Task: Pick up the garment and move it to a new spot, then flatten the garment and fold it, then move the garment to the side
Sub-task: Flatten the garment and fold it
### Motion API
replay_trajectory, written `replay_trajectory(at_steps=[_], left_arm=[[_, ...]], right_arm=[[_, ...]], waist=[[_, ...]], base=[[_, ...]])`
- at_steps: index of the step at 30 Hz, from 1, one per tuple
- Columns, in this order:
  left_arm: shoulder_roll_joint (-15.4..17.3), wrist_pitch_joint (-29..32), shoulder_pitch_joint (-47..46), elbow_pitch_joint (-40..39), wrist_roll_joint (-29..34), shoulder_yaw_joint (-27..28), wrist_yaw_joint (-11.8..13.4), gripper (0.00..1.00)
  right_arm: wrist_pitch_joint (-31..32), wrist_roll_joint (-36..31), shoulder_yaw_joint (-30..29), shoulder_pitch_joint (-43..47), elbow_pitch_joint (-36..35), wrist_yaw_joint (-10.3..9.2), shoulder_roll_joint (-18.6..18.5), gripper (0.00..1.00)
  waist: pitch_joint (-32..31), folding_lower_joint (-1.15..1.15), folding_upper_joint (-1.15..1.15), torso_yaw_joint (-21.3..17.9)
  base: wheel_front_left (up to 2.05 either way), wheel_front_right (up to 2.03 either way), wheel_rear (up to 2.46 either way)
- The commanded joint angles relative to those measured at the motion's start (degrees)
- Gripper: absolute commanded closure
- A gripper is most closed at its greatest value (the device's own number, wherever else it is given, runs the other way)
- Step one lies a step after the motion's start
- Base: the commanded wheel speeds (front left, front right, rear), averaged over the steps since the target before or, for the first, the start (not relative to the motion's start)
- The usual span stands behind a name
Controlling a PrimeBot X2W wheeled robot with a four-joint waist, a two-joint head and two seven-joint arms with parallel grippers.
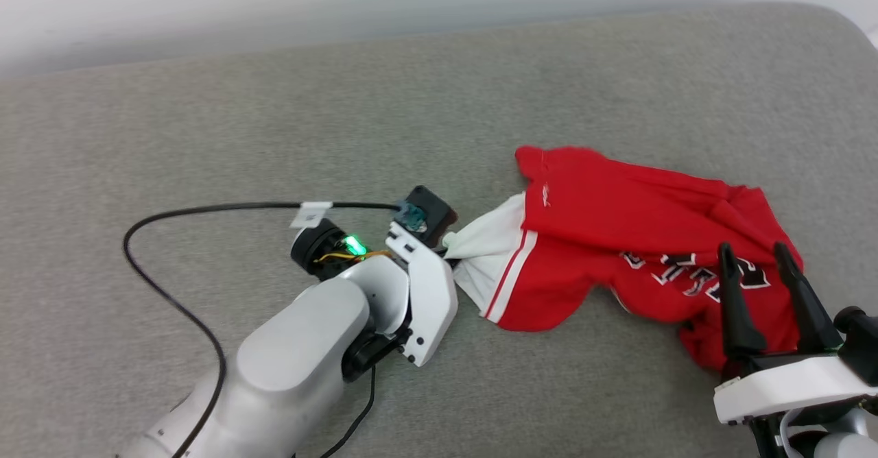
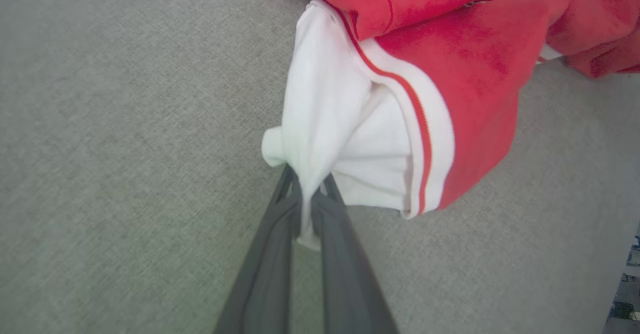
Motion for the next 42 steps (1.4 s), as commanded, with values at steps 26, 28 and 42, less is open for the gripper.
replay_trajectory(at_steps=[26,28,42], left_arm=[[17.09,-14.78,36.01,-18.02,-15.39,17.63,19.62,0.0],[16.71,-17.06,36.33,-18.7,-14.62,18.04,20.14,0.0],[15.34,-33.52,33.04,-24.41,-5.82,21.19,20.36,0.0]], right_arm=[[4.82,-0.76,-1.51,4.49,-1.49,-0.02,0.07,0.0],[5.27,-0.75,-1.5,4.81,-1.59,-0.02,0.07,0.0],[9.56,-0.32,-3.71,7.3,-1.76,-0.02,0.07,0.0]], waist=[[-9.87,-0.01,0.0,11.0],[-10.82,-0.01,0.0,10.88],[-12.65,-0.01,0.0,9.84]], base=[[0.0,0.0,0.0],[0.0,0.0,0.0],[0.0,0.0,0.0]])
